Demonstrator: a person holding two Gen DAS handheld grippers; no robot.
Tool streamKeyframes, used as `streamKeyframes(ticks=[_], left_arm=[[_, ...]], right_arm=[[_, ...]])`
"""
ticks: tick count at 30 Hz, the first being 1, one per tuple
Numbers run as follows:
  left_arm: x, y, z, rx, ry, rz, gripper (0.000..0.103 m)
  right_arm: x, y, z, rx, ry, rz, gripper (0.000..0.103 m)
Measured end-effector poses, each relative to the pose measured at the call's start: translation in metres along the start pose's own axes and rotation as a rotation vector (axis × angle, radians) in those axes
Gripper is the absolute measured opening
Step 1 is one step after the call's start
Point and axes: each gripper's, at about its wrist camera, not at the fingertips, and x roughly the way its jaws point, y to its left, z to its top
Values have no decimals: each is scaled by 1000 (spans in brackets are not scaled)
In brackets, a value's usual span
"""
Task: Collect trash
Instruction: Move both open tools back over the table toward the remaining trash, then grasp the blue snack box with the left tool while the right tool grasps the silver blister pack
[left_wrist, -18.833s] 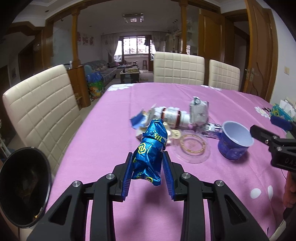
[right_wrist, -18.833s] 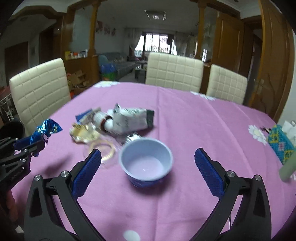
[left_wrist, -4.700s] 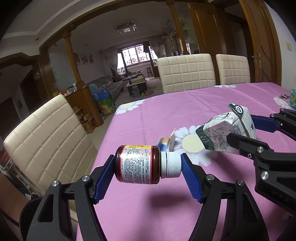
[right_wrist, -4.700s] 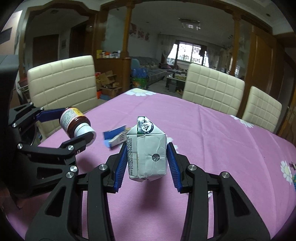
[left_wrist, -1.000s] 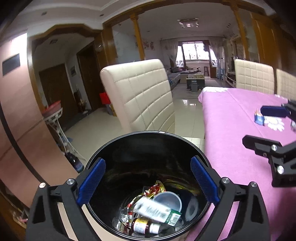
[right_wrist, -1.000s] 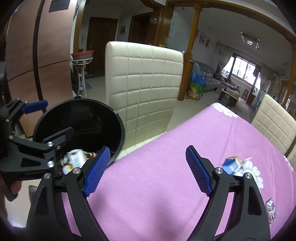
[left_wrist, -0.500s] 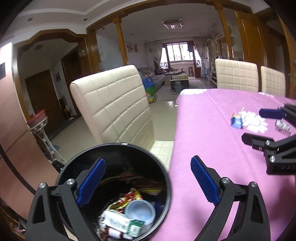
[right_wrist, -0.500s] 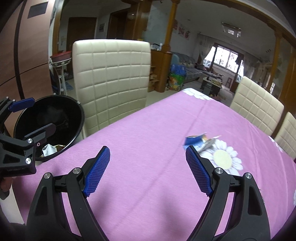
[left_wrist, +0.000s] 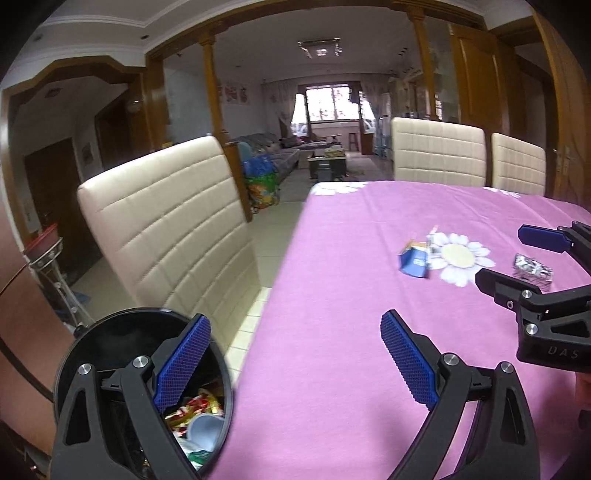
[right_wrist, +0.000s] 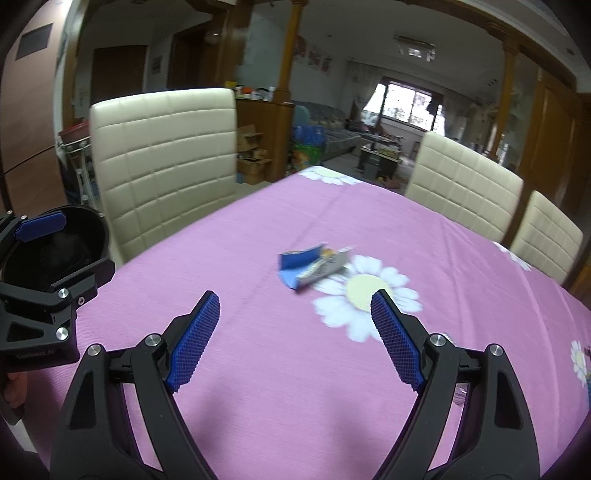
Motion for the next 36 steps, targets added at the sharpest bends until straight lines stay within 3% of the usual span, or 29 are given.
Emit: streamKeyframes(ticks=[12,18,22,29,36], left_arm=[[25,-52,26,61,4,-70,91],[50,-80,39,107,3,-115,91],[74,-100,44,152,39,-125,91],[115,-124,53,189,112,-145,91],[131,-129,60,187,159,-152,91]], right_arm=[[4,-55,-12,72,8,-130,83],[23,-102,-21,157,68,-201,82],[41,-130,-31,250,148,-192,72],[51,-137,-39,270,190,-198,72],[62,-143,-43,307,234,-176,71]])
